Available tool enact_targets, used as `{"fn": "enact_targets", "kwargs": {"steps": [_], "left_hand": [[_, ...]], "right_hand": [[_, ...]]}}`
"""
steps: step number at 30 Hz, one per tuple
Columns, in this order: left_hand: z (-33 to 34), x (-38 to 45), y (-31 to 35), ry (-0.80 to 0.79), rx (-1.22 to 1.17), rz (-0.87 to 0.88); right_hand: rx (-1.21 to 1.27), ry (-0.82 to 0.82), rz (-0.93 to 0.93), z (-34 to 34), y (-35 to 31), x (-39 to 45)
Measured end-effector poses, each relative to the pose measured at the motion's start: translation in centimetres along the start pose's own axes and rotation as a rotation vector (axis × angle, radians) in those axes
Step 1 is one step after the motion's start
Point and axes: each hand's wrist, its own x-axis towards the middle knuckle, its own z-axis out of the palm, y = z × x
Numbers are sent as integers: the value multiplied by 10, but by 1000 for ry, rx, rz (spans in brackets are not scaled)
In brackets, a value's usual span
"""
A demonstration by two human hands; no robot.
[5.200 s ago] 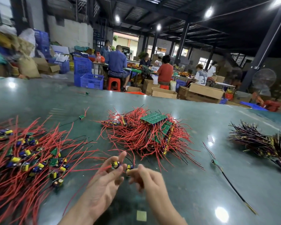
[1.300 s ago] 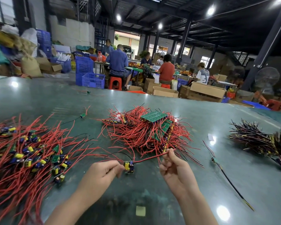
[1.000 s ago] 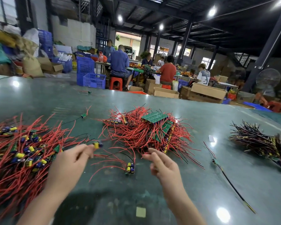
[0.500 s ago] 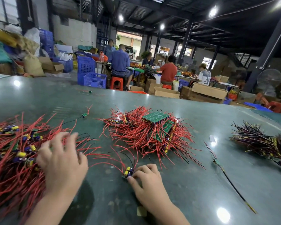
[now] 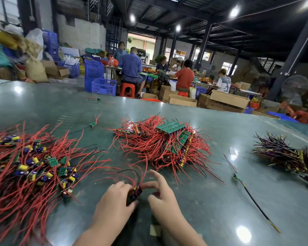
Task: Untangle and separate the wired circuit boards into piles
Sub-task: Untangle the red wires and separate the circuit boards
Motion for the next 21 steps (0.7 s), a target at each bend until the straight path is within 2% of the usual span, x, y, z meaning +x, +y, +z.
{"fn": "enact_targets", "kwargs": {"steps": [4,6,12,18,21], "left_hand": [[-3,0,1,124,-236,65],[-3,0,2,185,-289,138],[-5,0,2,320,-287,283],[-10,0,1,341,-278,288],[-11,-1,3,327,-277,293]], "right_hand": [[551,106,142,-5,-6,3],[637,98,176,-6,-10,2],[726,-87,130,-10,-19,-4],[664,-217,92,-13,-17,-5],[614,-185,31,-14,-16,-7]]}}
